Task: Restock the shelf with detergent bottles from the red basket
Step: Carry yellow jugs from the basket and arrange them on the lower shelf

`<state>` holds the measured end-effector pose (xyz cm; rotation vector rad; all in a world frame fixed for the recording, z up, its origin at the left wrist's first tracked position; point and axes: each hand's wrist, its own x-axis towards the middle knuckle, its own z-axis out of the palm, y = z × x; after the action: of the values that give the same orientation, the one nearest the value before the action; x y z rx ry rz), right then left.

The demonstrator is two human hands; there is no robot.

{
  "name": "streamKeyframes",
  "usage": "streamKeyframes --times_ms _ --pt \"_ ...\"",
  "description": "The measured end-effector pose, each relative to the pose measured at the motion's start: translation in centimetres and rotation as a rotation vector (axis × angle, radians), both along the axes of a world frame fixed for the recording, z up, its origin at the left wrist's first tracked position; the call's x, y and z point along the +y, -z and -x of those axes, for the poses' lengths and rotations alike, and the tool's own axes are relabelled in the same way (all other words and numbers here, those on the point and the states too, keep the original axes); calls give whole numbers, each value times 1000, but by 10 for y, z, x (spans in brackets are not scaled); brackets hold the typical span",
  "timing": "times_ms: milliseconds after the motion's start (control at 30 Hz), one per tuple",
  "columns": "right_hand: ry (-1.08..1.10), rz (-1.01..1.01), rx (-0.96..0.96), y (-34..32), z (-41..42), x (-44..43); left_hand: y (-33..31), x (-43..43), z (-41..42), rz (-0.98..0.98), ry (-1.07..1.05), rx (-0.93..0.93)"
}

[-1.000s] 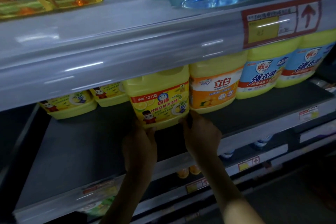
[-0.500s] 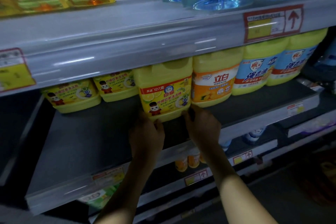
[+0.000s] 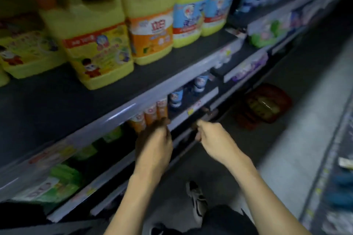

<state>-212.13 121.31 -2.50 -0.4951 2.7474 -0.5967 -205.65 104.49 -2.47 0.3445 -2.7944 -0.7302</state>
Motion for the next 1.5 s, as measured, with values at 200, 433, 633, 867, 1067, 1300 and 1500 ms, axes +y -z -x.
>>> streamKeyframes --times_ms 200,433,633,867,1067,1300,1500 --pt "230 52 -122 7 -18 112 -1 60 10 1 151 -26" --pt "387 107 -110 14 -15 229 1 190 48 155 398 -56" --pt "586 117 -149 31 -16 393 15 353 90 278 652 -95" --pt "834 184 -135 40 -5 536 23 491 132 396 829 -134" --pt "871 206 -189 60 29 586 41 544 180 487 815 -200" --pt "803 33 -244 74 121 646 70 601 286 577 906 -184" --pt "637 -84 -246 56 222 691 69 648 395 590 1137 -87"
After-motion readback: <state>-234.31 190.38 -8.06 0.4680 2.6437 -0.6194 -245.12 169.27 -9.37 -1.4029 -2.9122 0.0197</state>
